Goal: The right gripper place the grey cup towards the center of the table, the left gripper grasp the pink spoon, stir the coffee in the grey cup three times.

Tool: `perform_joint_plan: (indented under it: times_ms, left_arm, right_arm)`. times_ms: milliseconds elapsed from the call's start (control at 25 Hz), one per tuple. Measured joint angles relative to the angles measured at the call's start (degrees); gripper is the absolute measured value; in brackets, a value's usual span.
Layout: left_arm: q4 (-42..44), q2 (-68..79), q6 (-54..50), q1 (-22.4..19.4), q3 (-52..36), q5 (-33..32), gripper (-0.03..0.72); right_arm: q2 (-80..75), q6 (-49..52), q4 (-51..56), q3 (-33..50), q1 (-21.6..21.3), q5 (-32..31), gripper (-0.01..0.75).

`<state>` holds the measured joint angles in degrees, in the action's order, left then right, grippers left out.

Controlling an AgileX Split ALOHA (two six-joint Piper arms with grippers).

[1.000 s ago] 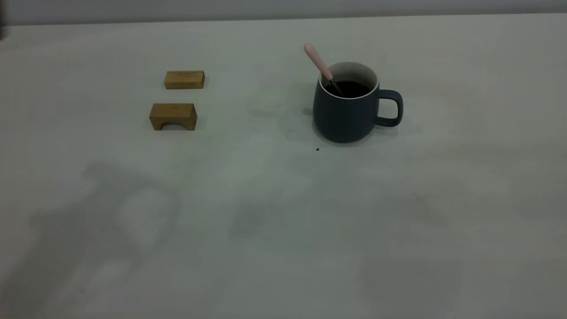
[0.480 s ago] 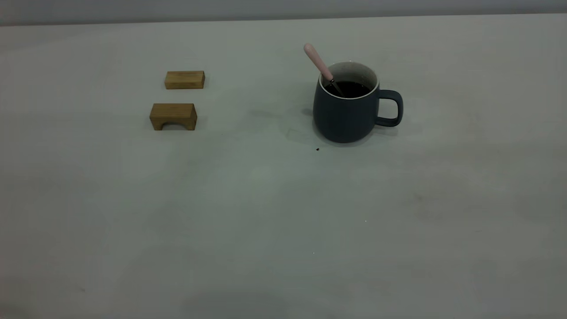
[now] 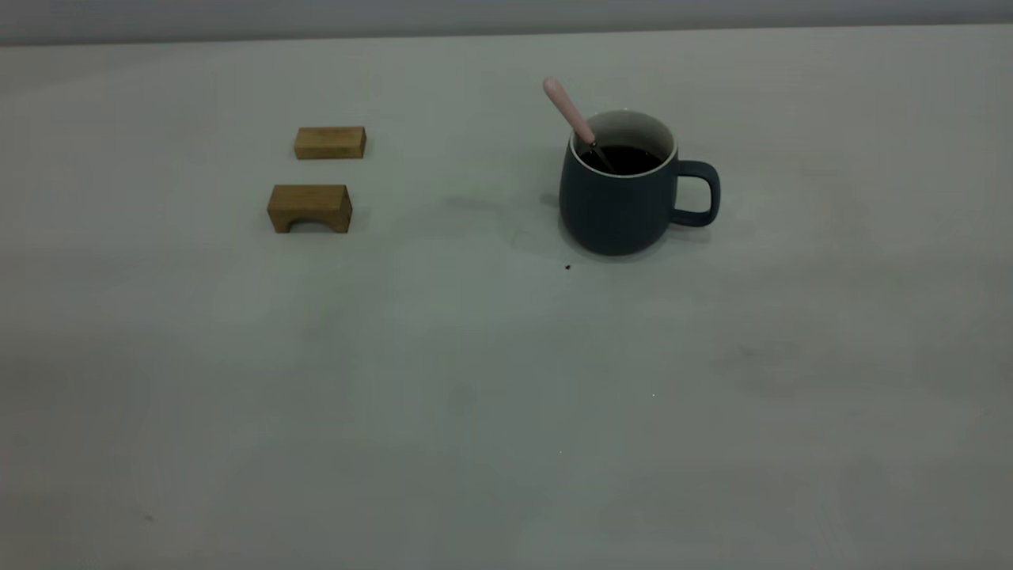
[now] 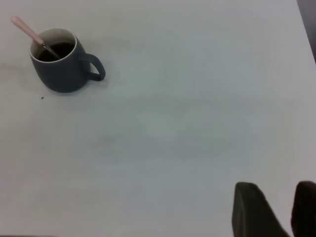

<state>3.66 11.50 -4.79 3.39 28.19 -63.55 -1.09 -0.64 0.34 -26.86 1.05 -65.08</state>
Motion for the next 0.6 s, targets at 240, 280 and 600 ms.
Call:
perform_joint_plan:
  times_ms: [240,280,600]
  left_arm:
    - [-0.13,-7.42,0.0,-0.13,-0.26,-0.45,0.459]
    - [-0.13,-8.48,0.0,-0.28,-0.26,-0.51,0.459]
    - [-0.18,-12.56,0.24,-0.63,-0.26,-1.05,0.459]
  right_arm:
    - [0.0,-0.05,0.0,0.0,0.0,0.0,0.24]
    - [0.0,-0.05,0.0,0.0,0.0,0.0,0.24]
    - [0.0,-0.05,0.0,0.0,0.0,0.0,0.24]
